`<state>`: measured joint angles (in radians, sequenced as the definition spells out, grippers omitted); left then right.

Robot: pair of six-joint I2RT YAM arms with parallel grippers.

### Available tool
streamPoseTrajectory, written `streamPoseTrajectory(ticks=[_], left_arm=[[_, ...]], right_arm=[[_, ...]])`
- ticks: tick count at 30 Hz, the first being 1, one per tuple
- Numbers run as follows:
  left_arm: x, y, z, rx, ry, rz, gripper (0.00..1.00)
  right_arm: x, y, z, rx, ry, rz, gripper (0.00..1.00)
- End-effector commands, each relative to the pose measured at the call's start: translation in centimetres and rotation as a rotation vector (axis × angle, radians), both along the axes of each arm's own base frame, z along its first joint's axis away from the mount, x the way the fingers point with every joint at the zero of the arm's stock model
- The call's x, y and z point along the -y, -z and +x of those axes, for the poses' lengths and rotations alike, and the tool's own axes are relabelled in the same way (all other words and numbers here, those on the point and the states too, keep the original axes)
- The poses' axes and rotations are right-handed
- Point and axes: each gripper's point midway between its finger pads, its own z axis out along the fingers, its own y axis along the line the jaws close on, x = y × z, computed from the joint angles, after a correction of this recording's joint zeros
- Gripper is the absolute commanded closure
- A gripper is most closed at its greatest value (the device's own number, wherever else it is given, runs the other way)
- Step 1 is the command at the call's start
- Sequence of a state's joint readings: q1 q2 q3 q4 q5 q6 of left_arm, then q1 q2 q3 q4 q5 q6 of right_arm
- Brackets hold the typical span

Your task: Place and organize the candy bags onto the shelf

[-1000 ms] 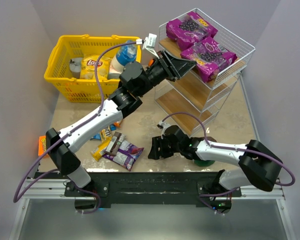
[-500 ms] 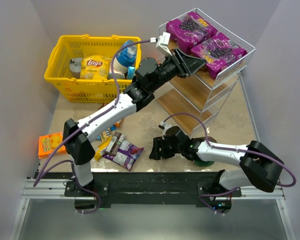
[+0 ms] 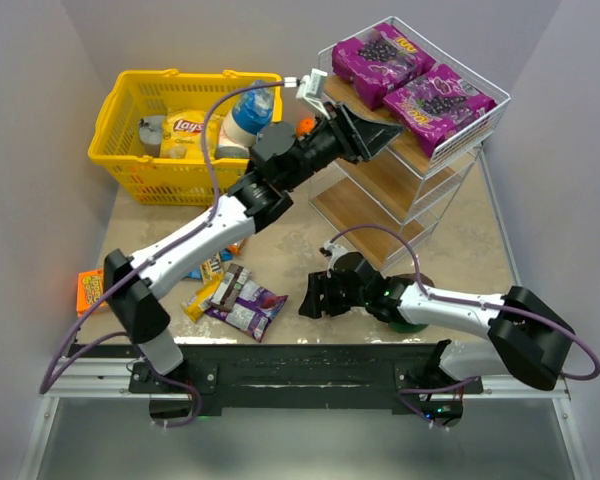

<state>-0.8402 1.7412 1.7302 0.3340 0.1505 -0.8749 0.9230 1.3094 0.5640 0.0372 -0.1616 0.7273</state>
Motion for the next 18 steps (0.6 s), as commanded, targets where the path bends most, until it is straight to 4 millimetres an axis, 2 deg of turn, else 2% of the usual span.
streamPoseTrajectory(ticks=[1, 4, 5, 6, 7, 8, 9, 10, 11, 12, 13, 14, 15, 17, 18], left_arm=[[-6.6, -9.2, -5.5, 0.258, -0.058, -0.111, 0.43], [-9.4, -10.3, -7.1, 0.285, -0.103, -0.079, 0.36], [-9.9, -9.7, -7.1, 0.281, -0.126, -0.049, 0.34], [-11.5, -10.0, -8.0, 0.276, -0.145, -0.036, 0.29], [-12.4, -9.6, -8.1, 0.266, -0.175, -0.026, 0.26], [-12.6, -7.3, -7.8, 0.244, -0.195, 0.026, 0.23], [-14.5, -7.2, -8.9, 0.237, -0.214, 0.038, 0.17], [-15.7, -6.0, -8.4, 0.204, -0.273, 0.06, 0.14], [-16.1, -2.9, -7.9, 0.158, -0.301, 0.118, 0.12], [-18.1, -2.0, -8.8, 0.133, -0.332, 0.14, 0.06], [-19.4, -0.6, -8.5, 0.089, -0.391, 0.16, 0.04], [-20.9, 1.6, -9.1, 0.034, -0.415, 0.181, 0.01], [-21.8, 3.9, -9.2, -0.021, -0.435, 0.241, 0.0], [-23.8, 6.1, -10.1, -0.067, -0.47, 0.28, 0.0], [-24.8, 8.2, -10.2, -0.113, -0.499, 0.343, 0.0]], right_arm=[[0.2, -1.1, 0.9, 0.042, 0.049, 0.007, 0.36], [0.3, -1.8, 1.6, 0.062, 0.08, 0.004, 0.33], [0.2, -2.0, 1.6, 0.066, 0.084, 0.008, 0.3], [0.1, -2.4, 2.0, 0.077, 0.096, 0.013, 0.28], [0.1, -2.6, 2.3, 0.084, 0.105, 0.013, 0.2], [0.4, -2.4, 2.3, 0.079, 0.112, -0.005, 0.17], [0.2, -2.9, 2.7, 0.095, 0.12, -0.004, 0.14], [0.2, -3.0, 2.8, 0.099, 0.119, -0.012, 0.09], [0.3, -3.2, 3.0, 0.114, 0.117, -0.019, 0.07], [0.4, -3.6, 3.2, 0.119, 0.123, -0.034, 0.05], [1.0, -3.8, 4.0, 0.145, 0.164, -0.056, 0.01], [1.1, -4.1, 4.2, 0.156, 0.173, -0.059, 0.01], [1.1, -4.6, 4.4, 0.171, 0.178, -0.049, 0.01], [1.1, -6.0, 4.8, 0.206, 0.197, -0.011, 0.01], [1.1, -6.4, 5.0, 0.22, 0.212, 0.011, 0.01]])
